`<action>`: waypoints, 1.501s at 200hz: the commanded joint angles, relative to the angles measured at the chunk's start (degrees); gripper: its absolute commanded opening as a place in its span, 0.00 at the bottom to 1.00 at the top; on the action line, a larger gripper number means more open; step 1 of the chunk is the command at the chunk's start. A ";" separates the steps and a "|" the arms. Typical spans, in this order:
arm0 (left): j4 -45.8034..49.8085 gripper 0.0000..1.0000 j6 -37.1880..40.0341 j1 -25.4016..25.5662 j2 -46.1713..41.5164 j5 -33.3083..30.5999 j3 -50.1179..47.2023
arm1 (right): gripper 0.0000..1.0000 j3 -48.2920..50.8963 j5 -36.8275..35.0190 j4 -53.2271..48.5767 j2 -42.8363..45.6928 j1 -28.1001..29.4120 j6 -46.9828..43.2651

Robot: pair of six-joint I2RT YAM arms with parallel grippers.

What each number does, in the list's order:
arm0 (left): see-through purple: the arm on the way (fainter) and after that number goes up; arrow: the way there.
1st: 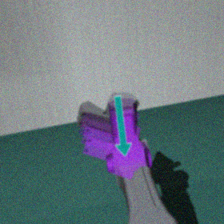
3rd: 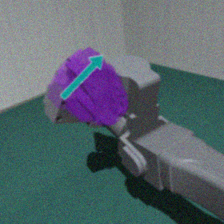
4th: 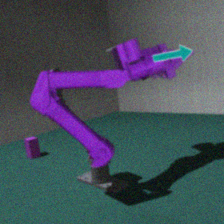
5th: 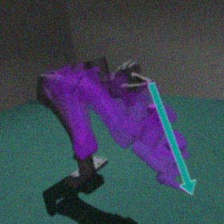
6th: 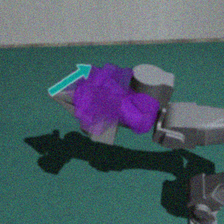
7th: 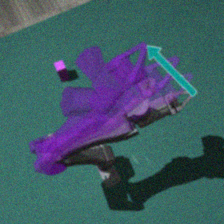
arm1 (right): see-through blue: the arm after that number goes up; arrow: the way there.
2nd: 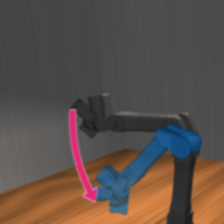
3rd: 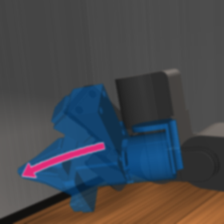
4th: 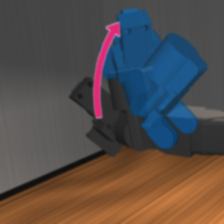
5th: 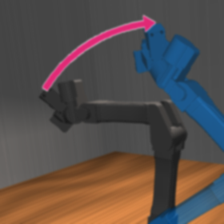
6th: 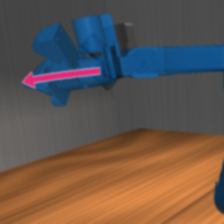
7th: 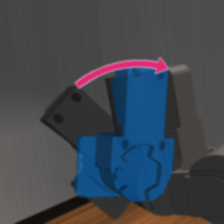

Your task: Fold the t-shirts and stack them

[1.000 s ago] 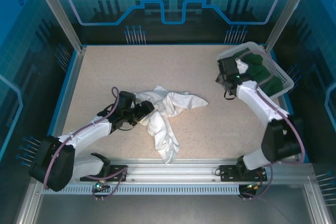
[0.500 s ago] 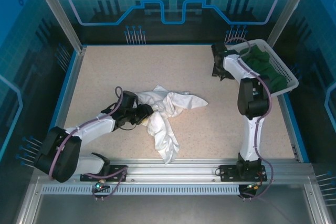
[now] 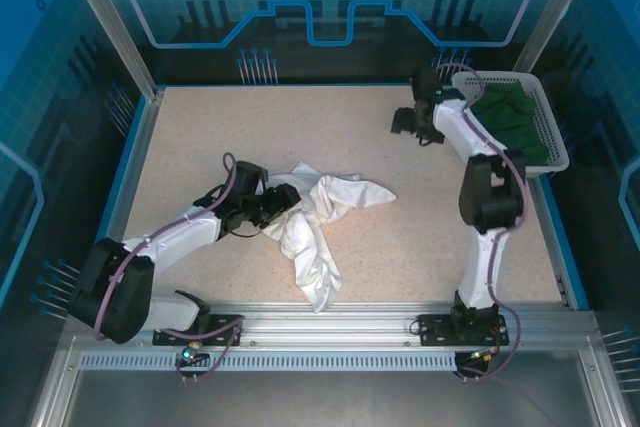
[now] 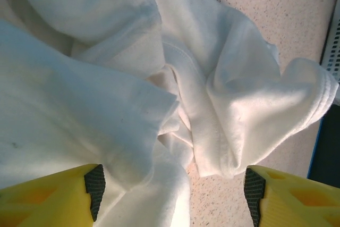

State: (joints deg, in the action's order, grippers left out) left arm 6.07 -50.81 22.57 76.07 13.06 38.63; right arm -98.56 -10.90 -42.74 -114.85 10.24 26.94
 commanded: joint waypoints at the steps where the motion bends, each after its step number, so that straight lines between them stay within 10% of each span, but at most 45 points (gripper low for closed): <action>1: 8.39 0.72 3.24 0.47 -1.50 -1.18 2.48 | 0.90 12.85 11.95 7.21 12.42 4.57 -0.69; 34: 13.33 0.70 3.99 2.71 -2.41 -2.15 3.68 | 0.92 21.48 23.19 7.52 16.15 11.49 -2.12; 122: 9.55 0.41 -0.06 5.56 -1.62 -2.93 1.87 | 0.93 10.47 18.08 5.33 3.80 25.75 -0.75; 166: 9.01 0.00 0.67 5.56 -1.07 -2.43 3.75 | 0.42 8.04 16.60 4.66 1.37 25.33 0.26; 198: 10.55 0.00 2.34 5.39 -2.71 -3.65 6.53 | 0.00 11.06 17.22 6.69 7.41 22.63 0.92; 251: 16.86 0.00 5.90 -0.09 -4.69 -5.15 21.94 | 0.00 11.61 19.22 8.75 20.06 14.50 2.51; 273: 19.29 0.00 7.17 -2.07 -5.44 -6.07 26.98 | 0.62 9.08 21.41 4.47 19.15 16.64 1.04; 300: 21.21 0.00 7.80 -4.21 -6.81 -7.50 28.95 | 0.76 10.77 19.50 3.17 14.52 22.58 1.21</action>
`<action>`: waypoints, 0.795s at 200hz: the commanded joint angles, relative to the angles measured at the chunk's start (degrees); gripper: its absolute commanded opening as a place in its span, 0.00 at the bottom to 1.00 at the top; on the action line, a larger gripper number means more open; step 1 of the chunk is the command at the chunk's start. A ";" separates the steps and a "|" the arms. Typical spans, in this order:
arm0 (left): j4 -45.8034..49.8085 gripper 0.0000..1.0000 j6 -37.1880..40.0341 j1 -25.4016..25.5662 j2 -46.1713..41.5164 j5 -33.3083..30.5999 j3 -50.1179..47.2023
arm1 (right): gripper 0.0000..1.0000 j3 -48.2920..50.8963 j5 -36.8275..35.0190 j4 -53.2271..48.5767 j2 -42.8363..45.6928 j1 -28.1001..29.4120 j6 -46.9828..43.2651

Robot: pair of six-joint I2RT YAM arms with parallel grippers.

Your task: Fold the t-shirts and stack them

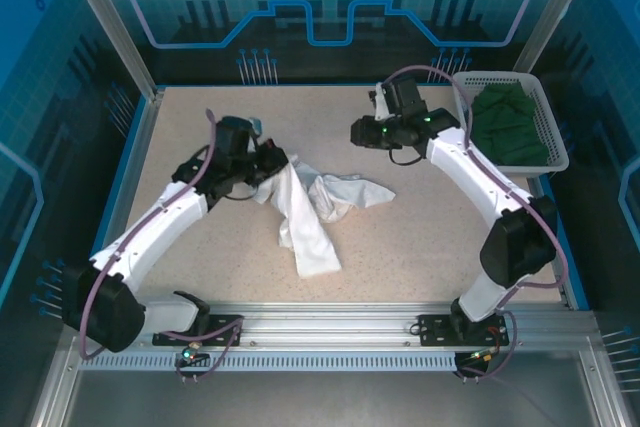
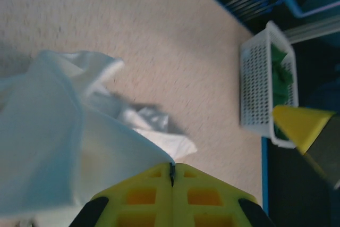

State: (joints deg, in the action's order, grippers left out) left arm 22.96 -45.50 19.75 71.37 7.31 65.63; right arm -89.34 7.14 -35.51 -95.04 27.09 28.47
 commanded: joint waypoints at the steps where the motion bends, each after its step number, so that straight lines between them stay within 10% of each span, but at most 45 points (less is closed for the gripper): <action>1: 4.35 0.00 2.50 -1.43 -2.20 -1.76 1.96 | 0.76 1.58 1.56 -4.05 -5.57 5.88 -0.15; 50: 6.84 0.00 2.87 -3.05 -4.93 -2.04 0.96 | 0.73 -3.63 0.33 -4.18 -18.43 8.66 3.08; 86: 6.80 0.00 2.28 -3.48 -6.75 -2.39 -0.81 | 0.36 -9.35 1.78 -7.29 -25.17 8.60 3.68; 110: 7.16 0.00 2.45 -3.75 -6.75 -2.51 -0.02 | 0.09 -7.78 0.82 -5.67 -20.99 7.43 4.23; 159: 9.89 0.00 4.62 -9.06 -2.62 -1.28 16.11 | 0.07 -12.91 2.02 -9.92 -7.77 -2.60 6.17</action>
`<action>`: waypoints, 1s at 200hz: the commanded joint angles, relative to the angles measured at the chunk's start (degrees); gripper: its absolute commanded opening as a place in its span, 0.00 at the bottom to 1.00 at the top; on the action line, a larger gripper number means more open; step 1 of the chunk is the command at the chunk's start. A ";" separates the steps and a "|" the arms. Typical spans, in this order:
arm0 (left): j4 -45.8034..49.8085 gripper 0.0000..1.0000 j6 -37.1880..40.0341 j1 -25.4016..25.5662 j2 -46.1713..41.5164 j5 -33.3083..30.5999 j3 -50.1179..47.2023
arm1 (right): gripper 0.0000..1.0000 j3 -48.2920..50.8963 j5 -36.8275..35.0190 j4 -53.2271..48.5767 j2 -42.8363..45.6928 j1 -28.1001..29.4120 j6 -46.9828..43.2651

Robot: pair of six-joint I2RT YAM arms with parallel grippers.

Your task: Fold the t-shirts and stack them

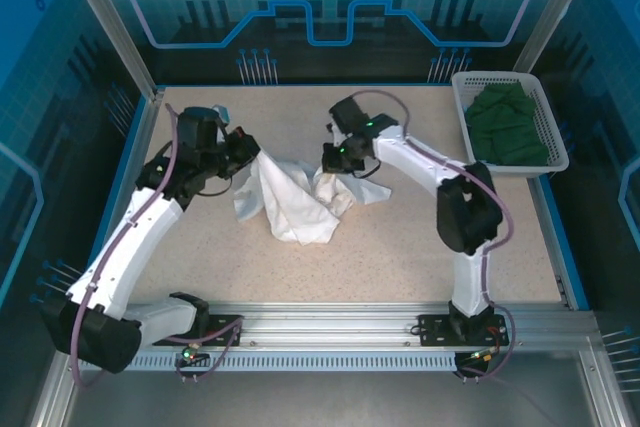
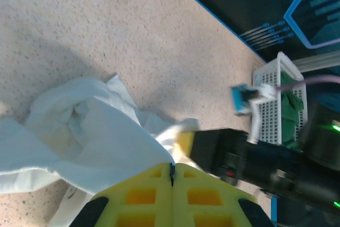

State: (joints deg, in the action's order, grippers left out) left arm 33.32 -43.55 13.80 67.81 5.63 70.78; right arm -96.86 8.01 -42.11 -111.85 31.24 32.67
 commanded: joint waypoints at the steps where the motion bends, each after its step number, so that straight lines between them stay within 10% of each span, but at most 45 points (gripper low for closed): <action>1: -0.55 0.00 2.81 -3.23 0.93 0.47 11.30 | 0.07 -5.55 1.23 -3.37 9.38 -6.96 2.06; 144: -7.75 0.00 16.83 -3.98 -14.77 -0.07 16.24 | 0.13 9.06 -8.70 2.73 46.74 -11.74 -1.57; 200: -7.86 0.00 14.04 -4.66 -5.30 -3.01 20.03 | 0.17 4.55 -14.07 0.22 40.44 -12.65 -0.74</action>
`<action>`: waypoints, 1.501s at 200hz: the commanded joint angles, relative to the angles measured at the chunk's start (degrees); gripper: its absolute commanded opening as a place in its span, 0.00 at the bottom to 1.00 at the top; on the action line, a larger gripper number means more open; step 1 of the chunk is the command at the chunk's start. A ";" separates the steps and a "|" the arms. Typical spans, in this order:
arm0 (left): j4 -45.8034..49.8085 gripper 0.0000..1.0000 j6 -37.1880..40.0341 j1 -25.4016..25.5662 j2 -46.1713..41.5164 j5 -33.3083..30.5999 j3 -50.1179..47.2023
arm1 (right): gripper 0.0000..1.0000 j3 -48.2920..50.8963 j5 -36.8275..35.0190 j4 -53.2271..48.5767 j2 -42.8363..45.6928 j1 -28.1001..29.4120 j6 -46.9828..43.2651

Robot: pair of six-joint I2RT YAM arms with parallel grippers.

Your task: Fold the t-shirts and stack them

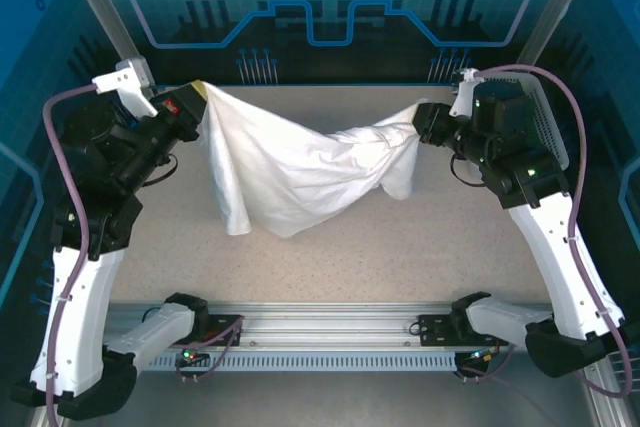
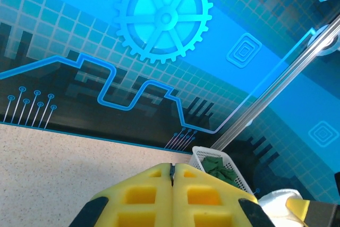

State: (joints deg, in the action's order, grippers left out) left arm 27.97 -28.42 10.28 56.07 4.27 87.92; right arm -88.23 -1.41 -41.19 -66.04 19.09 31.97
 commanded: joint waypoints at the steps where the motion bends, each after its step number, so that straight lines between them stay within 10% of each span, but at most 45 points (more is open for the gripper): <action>1: -2.58 0.00 -1.14 -1.28 6.82 -1.60 2.97 | 0.17 -4.33 -4.78 -0.76 -5.83 -0.61 0.17; 20: -2.27 0.05 -2.93 -2.88 16.60 -1.33 7.13 | 0.19 -6.74 -5.34 -1.56 -13.87 -4.39 4.40; 45: 3.44 0.71 -3.70 -5.62 33.20 -7.92 16.93 | 0.30 -11.13 -2.36 -2.11 -27.17 -11.26 10.89; 69: 26.47 0.98 -4.60 -9.14 49.84 -17.34 36.66 | 0.56 -17.98 -0.79 -8.24 -37.14 -17.23 12.45; 103: 28.74 0.99 -7.66 -9.67 45.24 -14.58 25.25 | 0.81 -0.92 2.41 2.13 -27.47 -16.94 9.55; 135: 10.94 0.99 -13.84 -7.49 27.16 -6.90 -8.19 | 0.81 13.48 6.91 2.57 -25.93 -11.89 4.35; 205: 8.41 0.99 -17.22 3.83 24.54 -4.66 -31.12 | 0.75 25.52 3.00 3.60 -29.42 -7.77 2.20; 263: -1.48 0.88 -22.25 5.10 29.84 0.33 -37.83 | 0.54 31.53 6.23 8.05 -30.26 -7.07 3.63; 300: -3.80 0.68 -20.58 5.19 37.26 -0.63 -34.56 | 0.23 33.56 8.89 11.66 -29.90 -6.88 4.45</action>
State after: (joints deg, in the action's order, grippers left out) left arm 27.16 -49.54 15.18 89.58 2.87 50.85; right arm -55.79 4.95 -33.01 -96.57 11.38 35.55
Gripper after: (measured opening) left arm 0.736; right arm 0.303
